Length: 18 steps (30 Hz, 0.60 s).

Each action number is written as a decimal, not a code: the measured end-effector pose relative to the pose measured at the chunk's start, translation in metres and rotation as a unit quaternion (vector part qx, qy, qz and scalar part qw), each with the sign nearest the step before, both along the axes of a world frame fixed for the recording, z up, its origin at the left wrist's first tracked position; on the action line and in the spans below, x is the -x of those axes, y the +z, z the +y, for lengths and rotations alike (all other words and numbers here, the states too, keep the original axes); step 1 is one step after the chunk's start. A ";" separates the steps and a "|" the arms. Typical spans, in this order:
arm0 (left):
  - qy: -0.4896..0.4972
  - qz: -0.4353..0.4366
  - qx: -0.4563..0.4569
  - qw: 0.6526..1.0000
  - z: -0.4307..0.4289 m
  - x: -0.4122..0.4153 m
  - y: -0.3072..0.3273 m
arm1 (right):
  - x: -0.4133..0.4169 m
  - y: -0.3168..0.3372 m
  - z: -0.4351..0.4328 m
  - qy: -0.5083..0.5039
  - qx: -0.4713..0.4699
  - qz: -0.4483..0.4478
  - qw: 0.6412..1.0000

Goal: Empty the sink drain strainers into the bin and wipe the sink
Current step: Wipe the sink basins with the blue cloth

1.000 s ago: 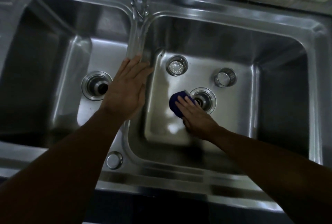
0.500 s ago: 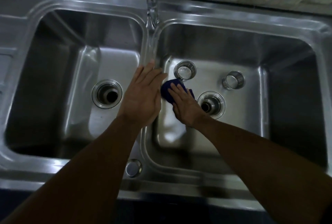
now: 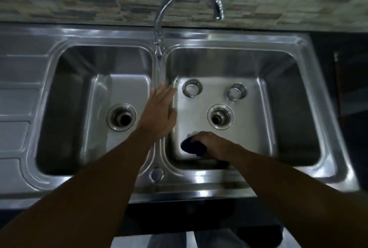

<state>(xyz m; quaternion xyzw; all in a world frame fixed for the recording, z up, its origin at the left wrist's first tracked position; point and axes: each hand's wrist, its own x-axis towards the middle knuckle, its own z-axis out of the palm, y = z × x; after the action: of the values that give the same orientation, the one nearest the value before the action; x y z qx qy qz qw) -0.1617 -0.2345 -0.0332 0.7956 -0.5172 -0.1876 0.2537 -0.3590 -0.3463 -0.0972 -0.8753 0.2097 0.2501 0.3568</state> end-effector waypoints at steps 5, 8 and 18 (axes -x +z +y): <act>-0.123 -0.070 -0.088 0.986 0.013 0.027 0.011 | 0.031 0.044 -0.002 -0.144 -0.014 -0.130 0.981; -0.222 -0.017 -0.135 0.965 0.010 0.054 0.018 | 0.040 0.078 -0.011 -0.192 -0.042 -0.165 0.967; -0.176 0.068 -0.101 0.977 -0.059 0.118 0.099 | 0.117 0.145 -0.056 -0.321 -0.149 -0.188 0.916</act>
<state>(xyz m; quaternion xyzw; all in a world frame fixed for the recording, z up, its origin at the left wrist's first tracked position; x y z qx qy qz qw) -0.2798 -0.2934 0.0656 0.6993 -0.6088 -0.3339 0.1698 -0.4756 -0.4024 0.0480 -0.7286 0.3689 -0.0187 0.5768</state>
